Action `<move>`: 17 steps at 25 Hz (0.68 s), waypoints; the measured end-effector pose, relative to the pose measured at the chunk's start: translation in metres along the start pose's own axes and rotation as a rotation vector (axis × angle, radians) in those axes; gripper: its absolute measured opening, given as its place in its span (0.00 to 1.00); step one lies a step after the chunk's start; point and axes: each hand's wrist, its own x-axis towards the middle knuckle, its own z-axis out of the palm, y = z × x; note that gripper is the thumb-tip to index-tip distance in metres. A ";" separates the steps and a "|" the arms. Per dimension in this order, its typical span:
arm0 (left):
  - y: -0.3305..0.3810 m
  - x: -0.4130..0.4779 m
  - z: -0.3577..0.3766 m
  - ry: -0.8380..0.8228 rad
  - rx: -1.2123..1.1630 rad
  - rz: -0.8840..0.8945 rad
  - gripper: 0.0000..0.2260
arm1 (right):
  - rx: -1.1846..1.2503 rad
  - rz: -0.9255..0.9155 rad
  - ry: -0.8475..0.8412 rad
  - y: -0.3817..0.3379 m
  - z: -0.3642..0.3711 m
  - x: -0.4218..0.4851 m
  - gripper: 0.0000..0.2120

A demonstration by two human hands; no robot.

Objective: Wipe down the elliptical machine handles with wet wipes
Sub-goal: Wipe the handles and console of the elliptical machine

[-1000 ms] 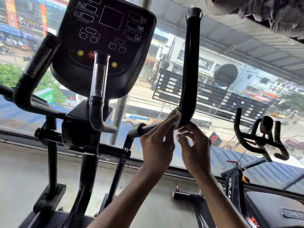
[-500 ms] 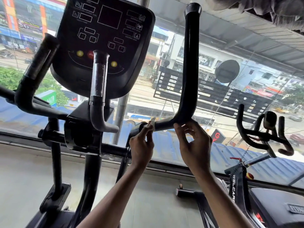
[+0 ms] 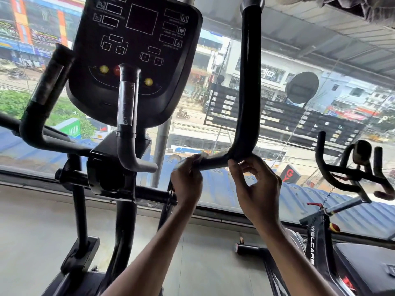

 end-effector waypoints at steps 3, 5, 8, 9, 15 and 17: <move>0.028 -0.015 -0.012 0.005 -0.143 0.203 0.12 | 0.003 -0.003 0.015 0.000 0.001 -0.001 0.12; 0.023 -0.016 -0.014 -0.014 -0.134 0.234 0.11 | 0.002 -0.008 0.018 -0.001 0.001 0.000 0.13; 0.010 -0.005 -0.015 -0.058 -0.065 0.169 0.11 | 0.004 -0.002 0.015 -0.001 0.000 0.000 0.15; 0.015 -0.004 -0.017 -0.068 -0.059 0.163 0.11 | 0.007 -0.001 0.018 -0.001 0.000 0.000 0.15; 0.054 -0.005 -0.026 -0.111 -0.125 0.281 0.09 | 0.023 0.009 0.014 -0.002 0.000 0.000 0.12; 0.027 -0.002 -0.021 -0.115 -0.027 0.235 0.09 | 0.016 0.006 0.026 -0.004 -0.001 -0.001 0.12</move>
